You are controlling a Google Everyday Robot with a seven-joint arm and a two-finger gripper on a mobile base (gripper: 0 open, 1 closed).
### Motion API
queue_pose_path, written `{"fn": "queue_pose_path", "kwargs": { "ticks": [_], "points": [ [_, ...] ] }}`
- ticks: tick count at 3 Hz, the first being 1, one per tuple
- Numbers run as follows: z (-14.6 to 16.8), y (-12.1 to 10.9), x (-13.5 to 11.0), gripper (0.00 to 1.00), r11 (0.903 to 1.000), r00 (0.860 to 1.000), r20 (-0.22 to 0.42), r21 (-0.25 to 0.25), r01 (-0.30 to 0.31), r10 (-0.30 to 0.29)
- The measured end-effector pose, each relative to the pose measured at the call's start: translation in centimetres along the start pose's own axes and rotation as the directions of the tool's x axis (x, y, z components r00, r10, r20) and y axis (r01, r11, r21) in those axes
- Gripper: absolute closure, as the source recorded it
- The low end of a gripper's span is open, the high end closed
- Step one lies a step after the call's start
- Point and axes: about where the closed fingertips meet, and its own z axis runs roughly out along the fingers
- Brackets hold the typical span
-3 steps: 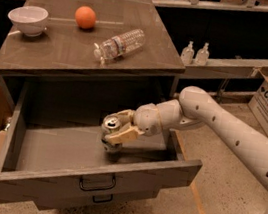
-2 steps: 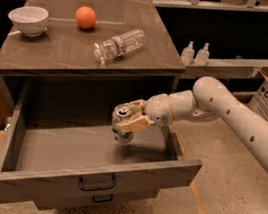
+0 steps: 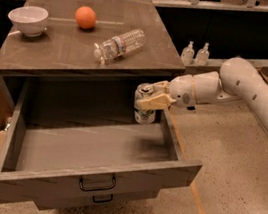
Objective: Pick 7up can from top drawer and place on counter
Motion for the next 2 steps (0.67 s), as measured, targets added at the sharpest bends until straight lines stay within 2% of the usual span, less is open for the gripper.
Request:
{"fn": "queue_pose_path", "kwargs": {
  "ticks": [1,2],
  "points": [
    [-3.5,-2.0,-1.9,1.0,0.9963,0.999,0.022,0.075,-0.041,0.04],
    [-7.0,-3.2,-3.6,1.0,0.9889,0.997,0.054,0.138,-0.054,0.047]
  ]
}}
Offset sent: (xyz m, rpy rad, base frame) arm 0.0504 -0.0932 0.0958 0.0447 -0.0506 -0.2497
